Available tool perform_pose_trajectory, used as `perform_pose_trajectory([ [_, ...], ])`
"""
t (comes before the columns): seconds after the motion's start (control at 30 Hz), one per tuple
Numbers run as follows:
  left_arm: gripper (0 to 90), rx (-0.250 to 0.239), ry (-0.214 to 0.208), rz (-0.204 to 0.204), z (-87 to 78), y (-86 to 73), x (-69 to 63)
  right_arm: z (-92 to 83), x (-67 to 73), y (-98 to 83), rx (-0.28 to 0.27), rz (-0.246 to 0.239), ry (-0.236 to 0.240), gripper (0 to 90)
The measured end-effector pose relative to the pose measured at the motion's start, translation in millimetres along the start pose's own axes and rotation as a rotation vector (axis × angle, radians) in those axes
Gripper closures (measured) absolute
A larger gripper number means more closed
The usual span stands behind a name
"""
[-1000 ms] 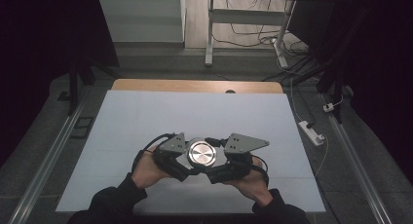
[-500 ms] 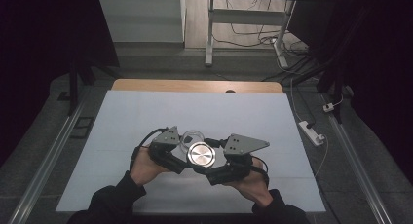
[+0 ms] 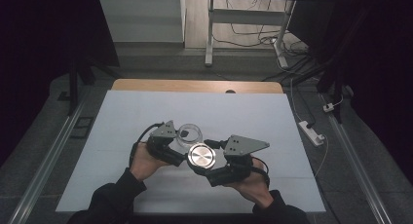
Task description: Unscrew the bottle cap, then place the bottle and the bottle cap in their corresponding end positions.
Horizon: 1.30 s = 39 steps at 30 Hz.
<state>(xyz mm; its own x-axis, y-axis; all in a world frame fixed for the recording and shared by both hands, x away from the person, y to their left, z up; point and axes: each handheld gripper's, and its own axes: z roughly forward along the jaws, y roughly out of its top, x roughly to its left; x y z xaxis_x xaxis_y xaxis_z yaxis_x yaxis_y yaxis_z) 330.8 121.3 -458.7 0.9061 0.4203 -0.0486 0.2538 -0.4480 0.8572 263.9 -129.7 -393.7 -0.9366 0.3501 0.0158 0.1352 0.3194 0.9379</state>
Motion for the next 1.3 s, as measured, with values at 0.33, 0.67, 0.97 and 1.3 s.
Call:
perform_pose_trajectory([
  [0.33,15.8,-0.005,0.020,-0.007,1.3,0.4,8.5,-0.8,-1.1,-6.0,0.012,0.008,-0.004,19.7],
  [0.67,15.8,-0.021,0.036,-0.010,2.8,3.4,15.9,1.5,-1.5,-15.6,0.028,0.004,-0.004,19.7],
  [0.97,15.8,-0.026,0.040,-0.014,10.0,4.2,24.9,8.9,-2.7,-27.2,0.033,0.006,0.016,19.7],
  [1.3,15.8,-0.025,0.047,-0.005,26.3,7.6,34.2,19.0,-6.2,-45.0,0.051,0.000,0.024,19.7],
])
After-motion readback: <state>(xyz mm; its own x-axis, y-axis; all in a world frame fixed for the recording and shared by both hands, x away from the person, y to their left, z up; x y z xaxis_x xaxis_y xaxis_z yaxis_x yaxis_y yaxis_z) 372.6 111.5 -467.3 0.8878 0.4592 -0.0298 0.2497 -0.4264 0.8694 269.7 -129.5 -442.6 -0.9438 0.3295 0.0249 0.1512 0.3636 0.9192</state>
